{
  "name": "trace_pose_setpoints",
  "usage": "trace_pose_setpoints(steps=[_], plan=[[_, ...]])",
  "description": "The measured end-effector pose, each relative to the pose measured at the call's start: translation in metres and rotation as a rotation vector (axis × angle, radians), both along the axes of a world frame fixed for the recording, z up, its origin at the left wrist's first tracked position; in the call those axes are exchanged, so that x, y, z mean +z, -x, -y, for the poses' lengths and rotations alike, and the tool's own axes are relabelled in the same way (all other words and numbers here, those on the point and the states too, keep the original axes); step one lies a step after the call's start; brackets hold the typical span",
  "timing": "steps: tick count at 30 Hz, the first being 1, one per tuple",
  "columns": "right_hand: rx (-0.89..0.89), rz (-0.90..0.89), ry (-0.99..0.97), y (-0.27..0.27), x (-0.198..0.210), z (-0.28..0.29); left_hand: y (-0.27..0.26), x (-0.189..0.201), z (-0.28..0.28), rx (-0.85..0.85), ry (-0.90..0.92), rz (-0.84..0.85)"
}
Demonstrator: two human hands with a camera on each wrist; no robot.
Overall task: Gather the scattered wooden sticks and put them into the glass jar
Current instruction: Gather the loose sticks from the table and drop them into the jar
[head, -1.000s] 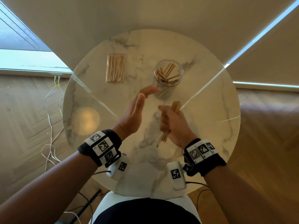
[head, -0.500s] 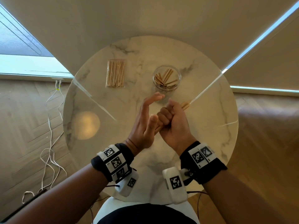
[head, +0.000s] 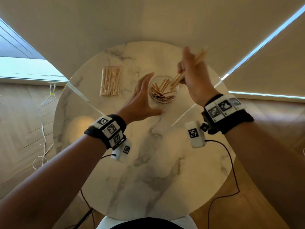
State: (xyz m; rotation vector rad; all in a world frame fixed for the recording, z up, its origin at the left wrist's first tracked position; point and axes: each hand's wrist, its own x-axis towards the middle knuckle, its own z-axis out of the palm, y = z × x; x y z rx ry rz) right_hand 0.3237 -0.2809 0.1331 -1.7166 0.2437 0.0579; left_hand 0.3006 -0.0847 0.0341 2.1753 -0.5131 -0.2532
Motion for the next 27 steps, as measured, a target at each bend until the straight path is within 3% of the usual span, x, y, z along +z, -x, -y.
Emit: trace_pose_setpoints(steps=[3, 6, 8, 15, 20, 27], plan=[[0.436, 0.062, 0.558, -0.009, -0.012, -0.011, -0.014, -0.012, 0.006, -0.011, -0.003, -0.068], [0.915, 0.026, 0.852, -0.018, -0.012, -0.014, -0.019, -0.022, 0.005, 0.057, 0.079, -0.054], [1.037, -0.011, 0.950, -0.029, 0.001, -0.011, -0.020, -0.026, 0.004, 0.060, 0.105, -0.030], [1.182, -0.101, 1.206, -0.038, -0.003, -0.022, -0.016, -0.028, 0.006, 0.083, 0.182, -0.013], [0.996, -0.052, 1.085, -0.042, 0.018, -0.013, -0.016, -0.027, 0.005, 0.066, 0.159, -0.024], [0.943, -0.037, 1.063, -0.024, -0.001, -0.025, -0.014, -0.022, 0.004, 0.087, 0.164, -0.058]])
